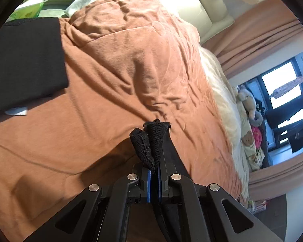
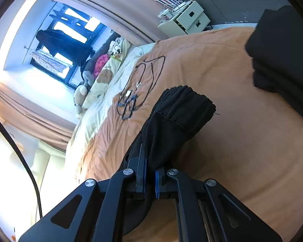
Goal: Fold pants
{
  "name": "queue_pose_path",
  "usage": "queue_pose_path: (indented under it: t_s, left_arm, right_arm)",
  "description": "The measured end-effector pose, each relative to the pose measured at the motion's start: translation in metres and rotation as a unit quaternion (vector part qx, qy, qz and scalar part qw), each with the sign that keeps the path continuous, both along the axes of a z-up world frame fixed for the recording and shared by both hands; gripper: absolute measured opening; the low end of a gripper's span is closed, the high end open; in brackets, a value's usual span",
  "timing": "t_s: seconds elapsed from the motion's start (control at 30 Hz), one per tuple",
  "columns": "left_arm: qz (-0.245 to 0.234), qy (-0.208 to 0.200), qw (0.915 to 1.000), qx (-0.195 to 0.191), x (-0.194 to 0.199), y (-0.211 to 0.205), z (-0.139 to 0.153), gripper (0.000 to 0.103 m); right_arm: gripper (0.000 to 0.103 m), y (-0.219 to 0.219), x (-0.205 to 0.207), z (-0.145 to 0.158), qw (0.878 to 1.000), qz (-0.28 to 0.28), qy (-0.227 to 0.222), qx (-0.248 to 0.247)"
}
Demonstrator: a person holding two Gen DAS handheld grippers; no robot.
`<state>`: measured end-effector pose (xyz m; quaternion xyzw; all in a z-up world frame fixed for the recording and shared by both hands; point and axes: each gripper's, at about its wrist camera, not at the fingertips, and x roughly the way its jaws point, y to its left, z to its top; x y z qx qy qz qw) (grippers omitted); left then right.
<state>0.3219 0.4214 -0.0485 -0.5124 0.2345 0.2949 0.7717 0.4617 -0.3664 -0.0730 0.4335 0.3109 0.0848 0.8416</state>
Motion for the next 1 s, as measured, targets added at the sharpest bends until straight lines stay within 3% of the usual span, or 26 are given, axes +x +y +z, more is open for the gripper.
queue_pose_path:
  t_s: [0.43,1.0]
  left_arm:
    - [-0.011,0.013,0.9998,-0.006,-0.106,-0.021,0.005,0.005]
    - [-0.016,0.013,0.9993,-0.030,-0.194,-0.040,-0.009,0.005]
  right_arm:
    - [0.002,-0.027,-0.066,0.020,1.000,0.010,0.024,0.000]
    - [0.002,-0.037,-0.133,0.025,0.998,-0.017,0.054,0.006]
